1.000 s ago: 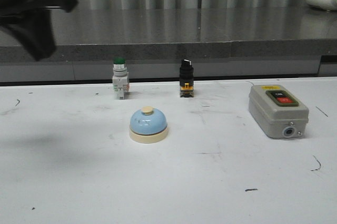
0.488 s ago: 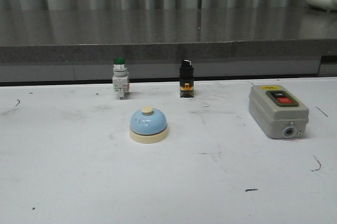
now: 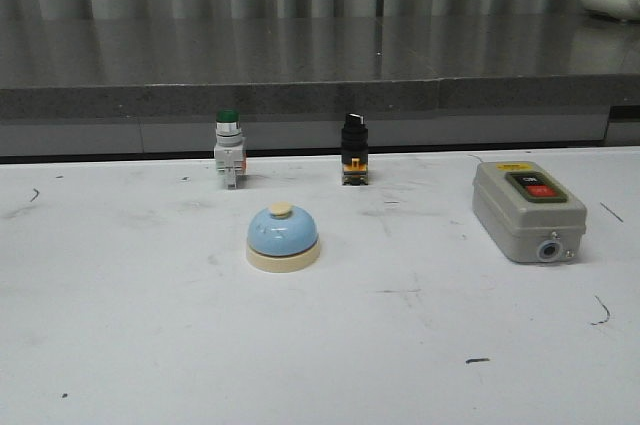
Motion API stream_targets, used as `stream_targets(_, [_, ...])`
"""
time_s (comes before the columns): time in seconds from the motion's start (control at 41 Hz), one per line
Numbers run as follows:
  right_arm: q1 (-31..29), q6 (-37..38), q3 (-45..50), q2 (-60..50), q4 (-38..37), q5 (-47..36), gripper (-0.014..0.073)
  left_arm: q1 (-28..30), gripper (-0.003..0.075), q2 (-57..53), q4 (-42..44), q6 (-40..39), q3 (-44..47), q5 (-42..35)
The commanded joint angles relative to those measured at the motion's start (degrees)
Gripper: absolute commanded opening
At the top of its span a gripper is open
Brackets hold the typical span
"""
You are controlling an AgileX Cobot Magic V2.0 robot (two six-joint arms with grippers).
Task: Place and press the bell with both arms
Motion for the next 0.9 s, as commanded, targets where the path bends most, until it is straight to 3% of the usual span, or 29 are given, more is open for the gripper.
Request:
stream_targets(0.0, [0.1,-0.5,-0.4,-0.8,-0.2,-4.4,-0.0067,0.1,-0.002,0.2,-0.7,-0.1,-1.4,-5.1])
stream_targets(0.268, [0.1,-0.5,-0.4,-0.8,-0.1,-4.8,-0.0067,0.1,-0.002,0.2,-0.7,-0.1,-1.4,-5.1])
stream_targets(0.439, [0.1,-0.1,-0.7,-0.8,1.6,-11.8,-0.0067,0.1,-0.002,0.2,-0.7,-0.1,-1.4,-5.1])
stream_targets(0.537, [0.1,0.4,-3.9,0.5,3.7,-11.4,-0.0067,0.1,-0.002,0.2,-0.7,-0.1,-1.4,-5.1])
stream_targets(0.683, [0.1,0.4,-11.7,8.6,3.8,-10.3,-0.0065,0.1,-0.002,0.2,-0.7,-0.1,-1.4,-5.1])
stream_targets(0.878, [0.1,0.4,-24.9,27.9,3.9,-9.9,-0.0066,0.1,-0.002,0.2,-0.7,-0.1,-1.4,-5.1])
